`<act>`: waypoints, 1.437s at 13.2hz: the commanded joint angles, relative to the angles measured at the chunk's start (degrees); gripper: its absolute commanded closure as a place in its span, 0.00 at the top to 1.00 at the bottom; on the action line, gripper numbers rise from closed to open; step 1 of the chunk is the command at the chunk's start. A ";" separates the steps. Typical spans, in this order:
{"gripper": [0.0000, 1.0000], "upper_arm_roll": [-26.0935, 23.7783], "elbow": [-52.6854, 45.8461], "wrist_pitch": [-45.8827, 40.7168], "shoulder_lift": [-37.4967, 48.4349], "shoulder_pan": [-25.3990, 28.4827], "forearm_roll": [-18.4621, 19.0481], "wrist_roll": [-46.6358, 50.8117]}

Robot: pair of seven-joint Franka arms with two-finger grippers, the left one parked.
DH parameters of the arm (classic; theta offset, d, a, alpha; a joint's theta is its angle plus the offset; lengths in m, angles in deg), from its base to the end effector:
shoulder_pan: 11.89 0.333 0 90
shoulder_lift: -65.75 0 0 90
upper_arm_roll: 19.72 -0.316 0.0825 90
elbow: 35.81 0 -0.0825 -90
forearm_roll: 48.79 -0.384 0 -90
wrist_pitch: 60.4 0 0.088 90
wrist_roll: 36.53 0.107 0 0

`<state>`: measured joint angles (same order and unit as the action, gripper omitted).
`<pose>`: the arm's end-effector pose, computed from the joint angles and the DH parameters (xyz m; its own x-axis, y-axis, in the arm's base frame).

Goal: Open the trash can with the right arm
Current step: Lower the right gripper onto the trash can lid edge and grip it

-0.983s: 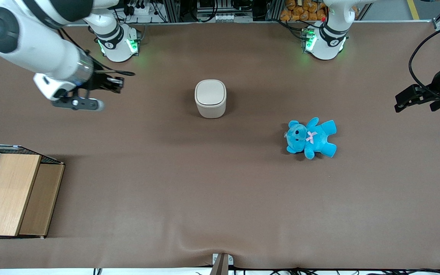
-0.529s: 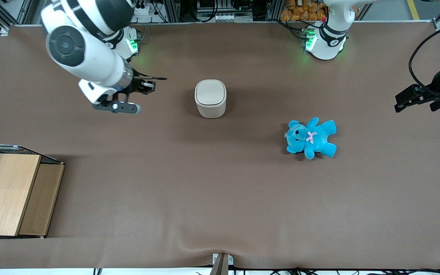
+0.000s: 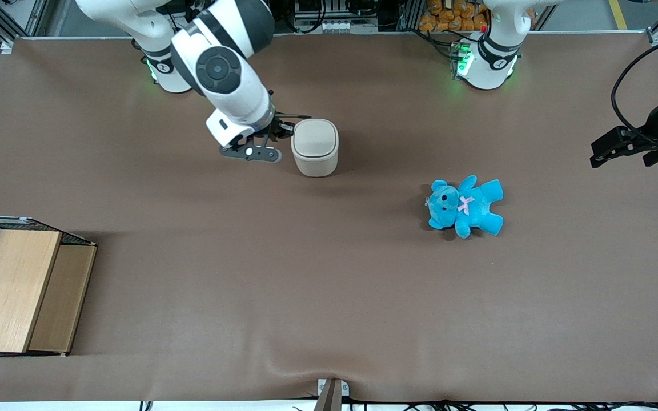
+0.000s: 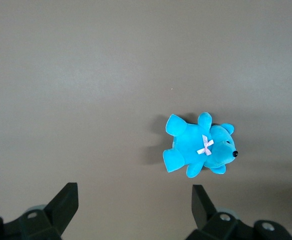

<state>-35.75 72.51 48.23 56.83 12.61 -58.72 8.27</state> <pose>0.4367 0.3829 0.4159 0.9604 -0.1333 -0.2446 -0.1456 -0.9888 -0.0330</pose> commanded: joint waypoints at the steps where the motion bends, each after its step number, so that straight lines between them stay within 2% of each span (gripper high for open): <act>1: 0.00 0.30 5.66 4.29 2.95 2.38 -0.10 3.87; 5: 0.00 0.30 13.04 15.80 2.51 6.60 -0.01 6.34; 19: 0.00 0.39 13.41 20.48 -1.71 10.65 0.35 10.75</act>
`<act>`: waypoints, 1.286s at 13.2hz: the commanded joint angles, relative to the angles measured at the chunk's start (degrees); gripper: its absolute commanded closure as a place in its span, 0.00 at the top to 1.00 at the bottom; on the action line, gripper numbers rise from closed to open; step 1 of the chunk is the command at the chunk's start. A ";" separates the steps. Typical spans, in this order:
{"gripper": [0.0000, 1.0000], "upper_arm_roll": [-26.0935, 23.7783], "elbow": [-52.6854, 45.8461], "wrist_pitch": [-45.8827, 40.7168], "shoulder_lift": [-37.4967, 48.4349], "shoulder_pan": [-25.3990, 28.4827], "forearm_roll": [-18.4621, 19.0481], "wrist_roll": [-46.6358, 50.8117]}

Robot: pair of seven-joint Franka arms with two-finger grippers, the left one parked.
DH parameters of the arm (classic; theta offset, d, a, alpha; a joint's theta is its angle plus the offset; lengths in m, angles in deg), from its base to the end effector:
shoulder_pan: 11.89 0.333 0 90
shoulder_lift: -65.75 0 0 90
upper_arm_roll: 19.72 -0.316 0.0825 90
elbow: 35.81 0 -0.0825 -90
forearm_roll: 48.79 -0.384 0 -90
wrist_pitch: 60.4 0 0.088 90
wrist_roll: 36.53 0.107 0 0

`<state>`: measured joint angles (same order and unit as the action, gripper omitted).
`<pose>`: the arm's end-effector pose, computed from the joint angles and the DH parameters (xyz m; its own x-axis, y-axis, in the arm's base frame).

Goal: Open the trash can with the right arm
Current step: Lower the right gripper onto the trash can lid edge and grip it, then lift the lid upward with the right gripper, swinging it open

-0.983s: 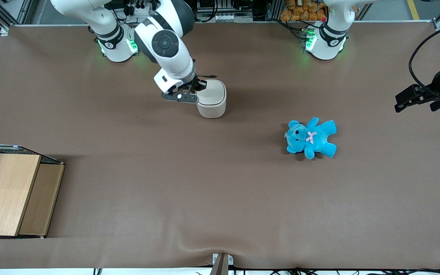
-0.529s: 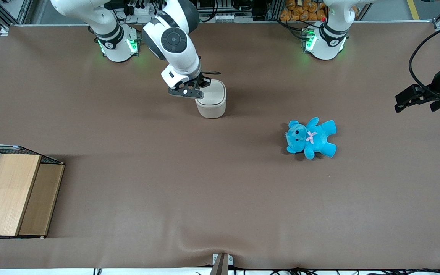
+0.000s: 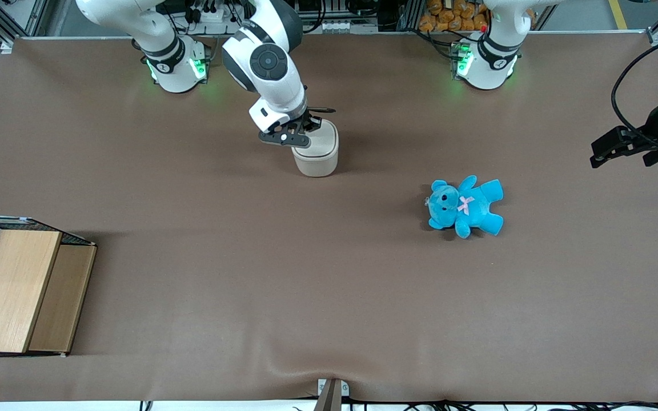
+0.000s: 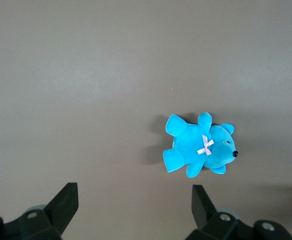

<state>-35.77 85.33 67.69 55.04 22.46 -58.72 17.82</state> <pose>0.3560 0.4349 0.3255 0.9666 -0.1747 -0.1873 -0.1865 -0.9813 -0.0472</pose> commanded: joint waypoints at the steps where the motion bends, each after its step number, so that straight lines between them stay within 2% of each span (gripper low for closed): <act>1: 0.00 0.41 0.58 1.11 -0.19 0.80 0.61 1.19; 6: 0.00 0.49 0.58 3.65 -2.20 0.62 2.45 1.89; 9: 0.00 0.49 0.67 4.89 -4.23 0.80 6.31 4.96; 11: 0.00 0.41 0.15 4.02 -4.06 0.62 6.50 5.32; 15: 0.00 0.41 -10.63 -10.81 -3.18 -0.17 5.45 8.48; 17: 0.00 0.32 -14.43 -12.86 -3.26 -0.08 2.13 10.32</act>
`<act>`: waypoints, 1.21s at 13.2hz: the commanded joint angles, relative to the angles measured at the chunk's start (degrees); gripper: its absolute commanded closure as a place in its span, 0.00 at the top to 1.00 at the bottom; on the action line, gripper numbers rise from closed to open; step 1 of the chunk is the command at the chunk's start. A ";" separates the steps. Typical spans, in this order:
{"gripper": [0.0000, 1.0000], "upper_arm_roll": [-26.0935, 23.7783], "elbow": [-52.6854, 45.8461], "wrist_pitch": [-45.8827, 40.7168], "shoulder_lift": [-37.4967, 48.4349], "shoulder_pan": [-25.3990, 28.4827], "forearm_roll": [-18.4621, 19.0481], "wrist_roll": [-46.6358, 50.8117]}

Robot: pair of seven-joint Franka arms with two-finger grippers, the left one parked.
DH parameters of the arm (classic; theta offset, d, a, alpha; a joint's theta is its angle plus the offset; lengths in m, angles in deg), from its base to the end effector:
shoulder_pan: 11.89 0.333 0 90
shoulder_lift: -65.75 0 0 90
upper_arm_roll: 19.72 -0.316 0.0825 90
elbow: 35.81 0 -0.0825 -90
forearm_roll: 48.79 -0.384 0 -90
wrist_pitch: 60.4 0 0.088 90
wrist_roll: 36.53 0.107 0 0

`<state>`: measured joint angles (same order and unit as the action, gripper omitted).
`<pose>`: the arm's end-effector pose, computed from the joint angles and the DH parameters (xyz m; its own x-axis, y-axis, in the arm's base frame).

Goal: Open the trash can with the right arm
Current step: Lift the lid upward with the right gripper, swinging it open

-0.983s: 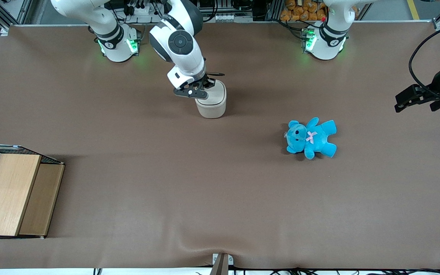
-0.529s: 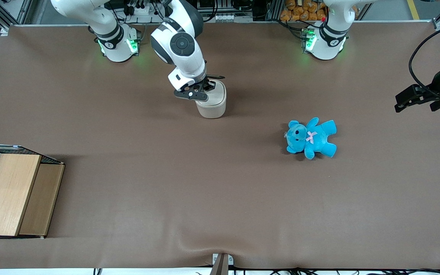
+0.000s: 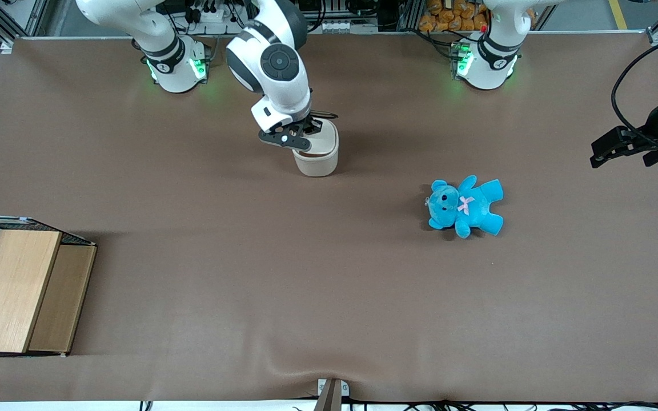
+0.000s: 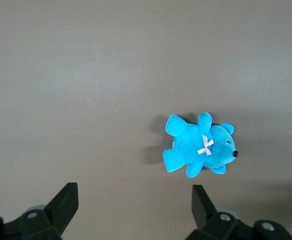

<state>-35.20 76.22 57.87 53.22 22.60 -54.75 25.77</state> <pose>0.3780 0.4502 0.3627 0.9473 -0.2672 -0.1766 -0.2666 -0.9634 0.0278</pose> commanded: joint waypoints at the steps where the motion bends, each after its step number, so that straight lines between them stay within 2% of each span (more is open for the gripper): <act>1: 0.00 -0.25 -6.47 -3.13 -1.45 -0.13 -3.09 3.08; 2: 0.00 -0.34 -7.87 -4.00 -1.45 -0.05 -3.71 3.35; 3: 0.20 -0.34 -9.80 -5.66 -1.53 -0.22 -4.41 3.44; 4: 0.52 -0.08 -12.25 -8.38 -1.53 -0.83 -5.29 3.53; 5: 1.00 -0.08 -14.54 -10.93 -1.62 -1.97 -5.56 3.70; 8: 1.00 0.01 -18.86 -14.03 -1.45 -4.16 -5.30 3.62; 13: 1.00 -4.20 -26.94 -22.98 -1.45 -17.69 -5.21 1.17; 16: 1.00 -4.12 -31.51 -28.60 -1.36 -22.09 -4.07 -4.63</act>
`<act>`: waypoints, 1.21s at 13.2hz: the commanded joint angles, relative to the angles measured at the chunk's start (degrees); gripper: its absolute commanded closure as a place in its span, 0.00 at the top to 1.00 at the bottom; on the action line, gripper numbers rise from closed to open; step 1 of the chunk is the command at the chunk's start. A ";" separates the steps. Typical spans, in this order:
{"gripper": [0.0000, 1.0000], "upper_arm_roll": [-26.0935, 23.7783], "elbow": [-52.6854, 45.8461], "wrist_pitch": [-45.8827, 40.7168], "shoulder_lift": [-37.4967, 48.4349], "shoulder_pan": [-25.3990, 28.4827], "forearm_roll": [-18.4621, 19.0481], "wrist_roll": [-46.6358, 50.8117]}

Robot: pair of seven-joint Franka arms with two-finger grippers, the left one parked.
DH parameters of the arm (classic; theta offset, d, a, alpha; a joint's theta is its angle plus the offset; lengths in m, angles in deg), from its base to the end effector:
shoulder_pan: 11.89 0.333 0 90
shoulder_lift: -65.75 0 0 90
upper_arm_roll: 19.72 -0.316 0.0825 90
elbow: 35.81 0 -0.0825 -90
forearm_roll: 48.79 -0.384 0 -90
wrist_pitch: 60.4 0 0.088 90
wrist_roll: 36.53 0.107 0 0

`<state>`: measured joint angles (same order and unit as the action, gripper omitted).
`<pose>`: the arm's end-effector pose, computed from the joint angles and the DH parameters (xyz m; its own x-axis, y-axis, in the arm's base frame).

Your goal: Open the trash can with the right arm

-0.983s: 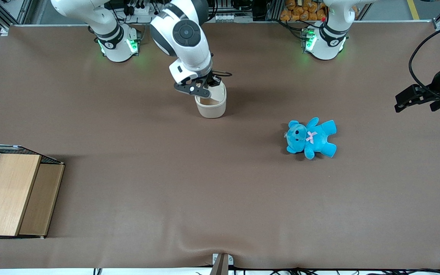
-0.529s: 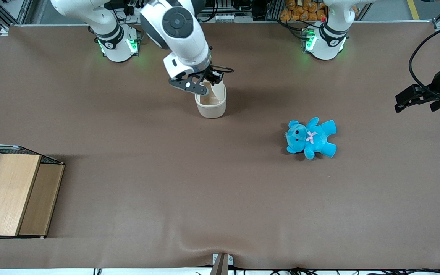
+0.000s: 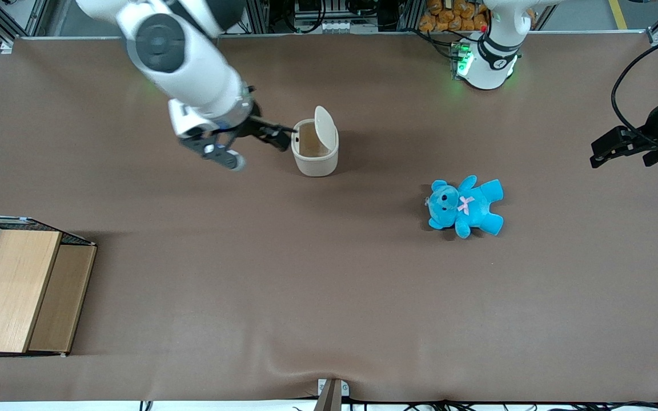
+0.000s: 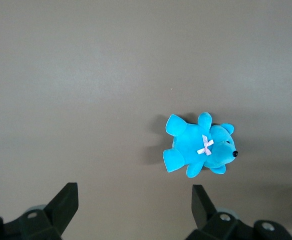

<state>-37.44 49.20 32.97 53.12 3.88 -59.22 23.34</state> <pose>0.5164 0.3413 0.5495 0.8629 -0.4421 -0.2447 -0.4697 -0.8803 -0.0659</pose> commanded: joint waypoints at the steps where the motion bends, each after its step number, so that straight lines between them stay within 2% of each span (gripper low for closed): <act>1: 1.00 -2.05 -5.64 -6.07 -1.25 -5.55 1.10 -3.96; 5: 1.00 -0.04 -7.67 -12.06 0.59 -12.24 1.99 -19.58; 7: 1.00 4.60 -7.93 -14.44 1.81 -12.70 3.83 -29.85; 10: 1.00 12.78 -8.29 -16.28 3.93 -13.39 3.66 -43.93; 13: 1.00 14.73 -8.29 -18.84 4.72 -16.03 4.01 -52.29; 16: 1.00 19.30 -7.50 -19.10 8.58 -15.95 3.57 -58.02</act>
<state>-19.47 40.80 14.60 58.37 -11.95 -55.91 -31.77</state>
